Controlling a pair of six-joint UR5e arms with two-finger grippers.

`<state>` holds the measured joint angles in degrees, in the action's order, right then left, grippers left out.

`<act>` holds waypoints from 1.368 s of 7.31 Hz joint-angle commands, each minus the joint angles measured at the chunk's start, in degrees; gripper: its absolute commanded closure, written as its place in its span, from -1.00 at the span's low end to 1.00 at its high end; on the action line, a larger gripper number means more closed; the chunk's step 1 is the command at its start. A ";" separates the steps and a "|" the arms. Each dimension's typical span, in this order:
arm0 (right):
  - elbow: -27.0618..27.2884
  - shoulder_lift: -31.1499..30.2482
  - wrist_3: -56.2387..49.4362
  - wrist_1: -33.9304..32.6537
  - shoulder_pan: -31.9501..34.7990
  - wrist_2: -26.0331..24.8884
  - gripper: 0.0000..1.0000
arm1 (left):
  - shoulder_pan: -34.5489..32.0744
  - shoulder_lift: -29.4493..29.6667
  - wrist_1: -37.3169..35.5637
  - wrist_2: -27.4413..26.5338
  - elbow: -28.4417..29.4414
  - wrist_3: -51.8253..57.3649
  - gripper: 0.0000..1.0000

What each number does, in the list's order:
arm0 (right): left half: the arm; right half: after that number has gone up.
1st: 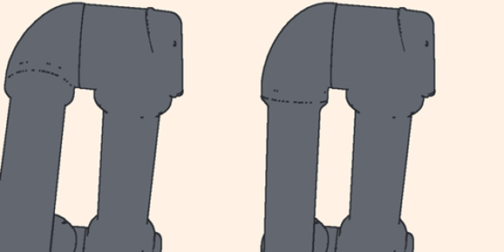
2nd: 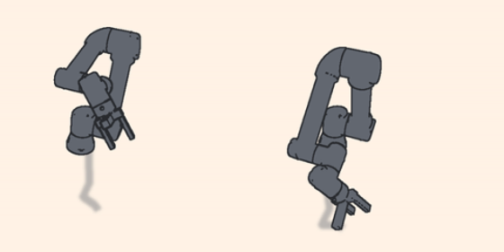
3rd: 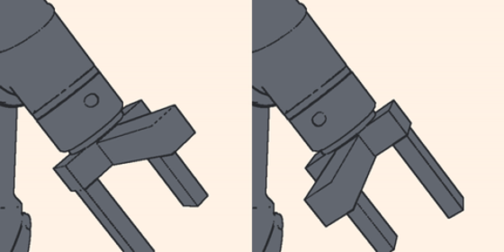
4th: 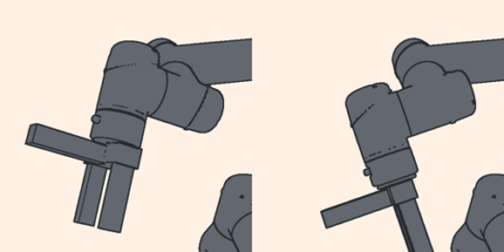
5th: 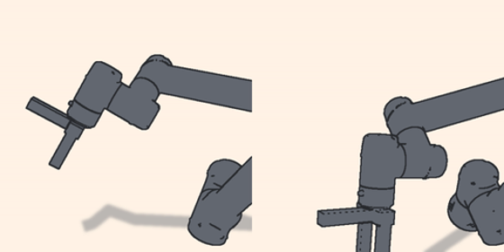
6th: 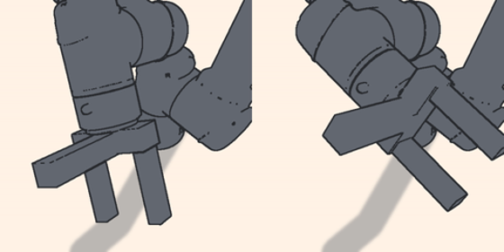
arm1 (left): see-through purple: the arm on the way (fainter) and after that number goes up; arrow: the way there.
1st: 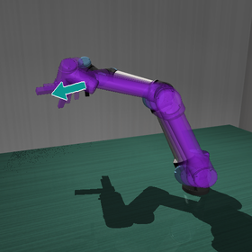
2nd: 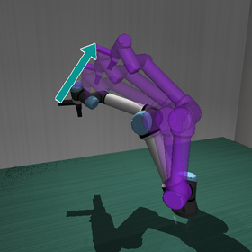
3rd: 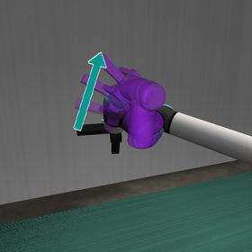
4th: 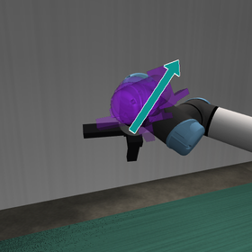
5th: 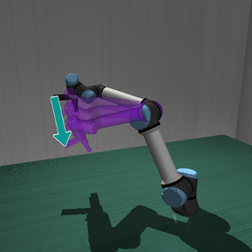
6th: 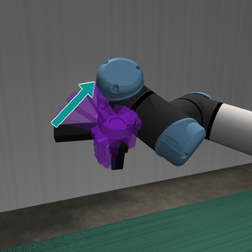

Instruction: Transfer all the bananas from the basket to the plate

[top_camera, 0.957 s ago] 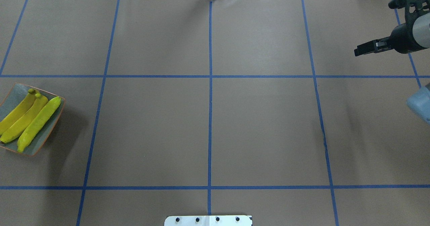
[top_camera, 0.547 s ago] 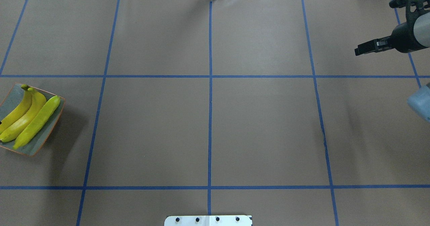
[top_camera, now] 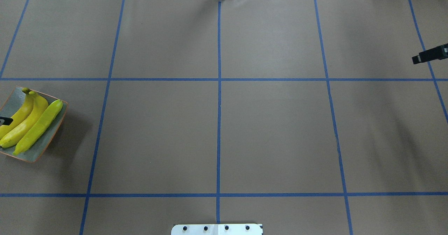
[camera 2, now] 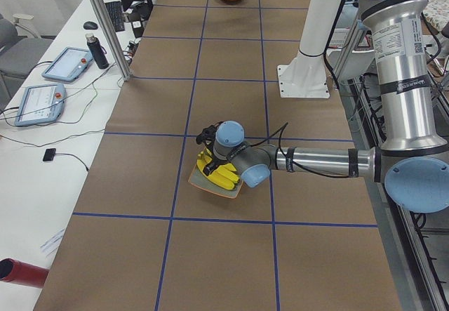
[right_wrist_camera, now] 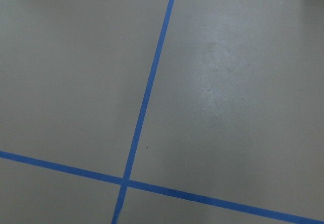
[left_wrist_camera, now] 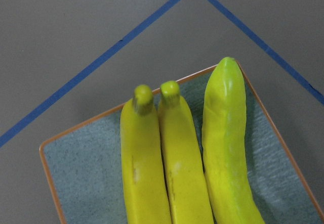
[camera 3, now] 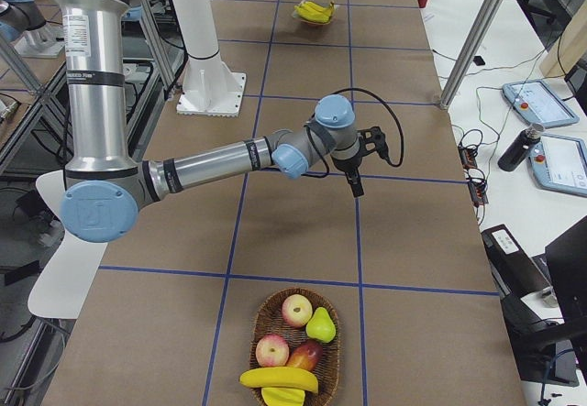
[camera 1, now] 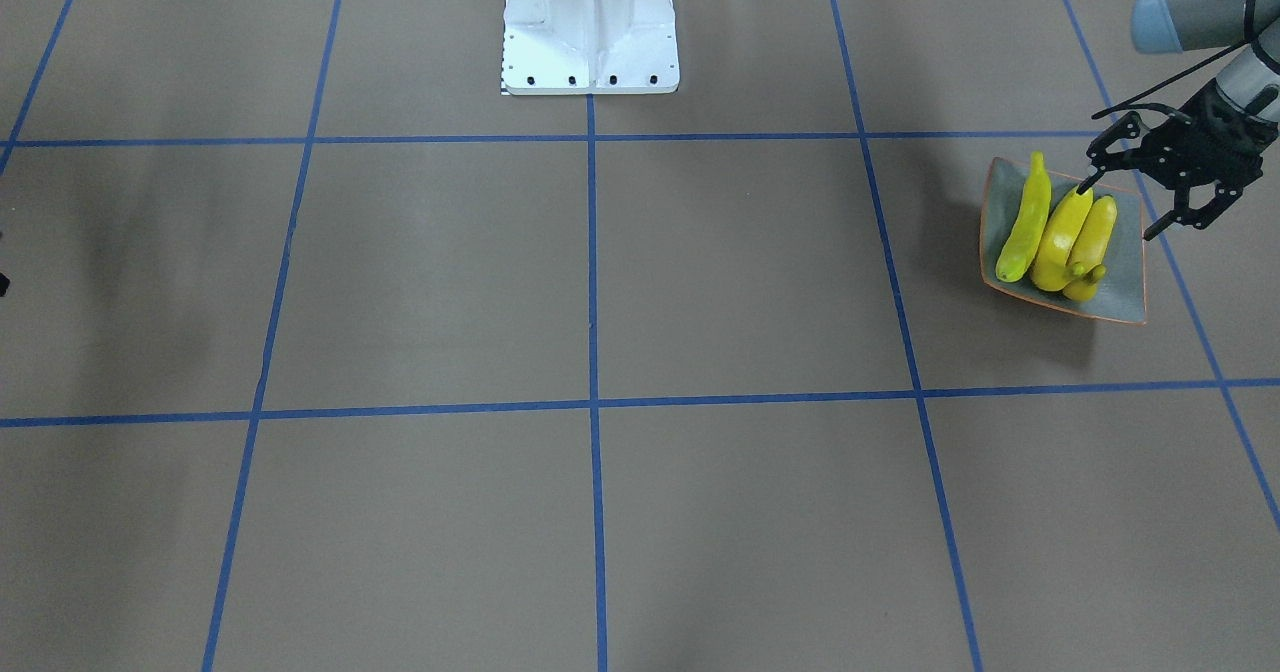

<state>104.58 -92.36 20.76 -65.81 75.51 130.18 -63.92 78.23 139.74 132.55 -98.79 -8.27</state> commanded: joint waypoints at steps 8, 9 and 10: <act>-31.70 -6.61 -32.02 11.93 18.62 -11.52 -1.00 | -0.16 0.79 1.41 0.07 0.53 -1.40 -0.99; -32.76 -6.60 -30.53 12.37 19.23 -11.70 -1.00 | -0.07 0.79 1.41 0.07 0.53 -1.40 -0.99; -33.29 -7.04 -30.08 12.37 20.28 -11.79 -1.00 | -0.07 0.79 1.41 0.07 0.53 -1.40 -0.99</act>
<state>72.50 -99.07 -10.27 -53.84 94.71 118.57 -64.02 79.02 141.10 132.63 -98.28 -9.67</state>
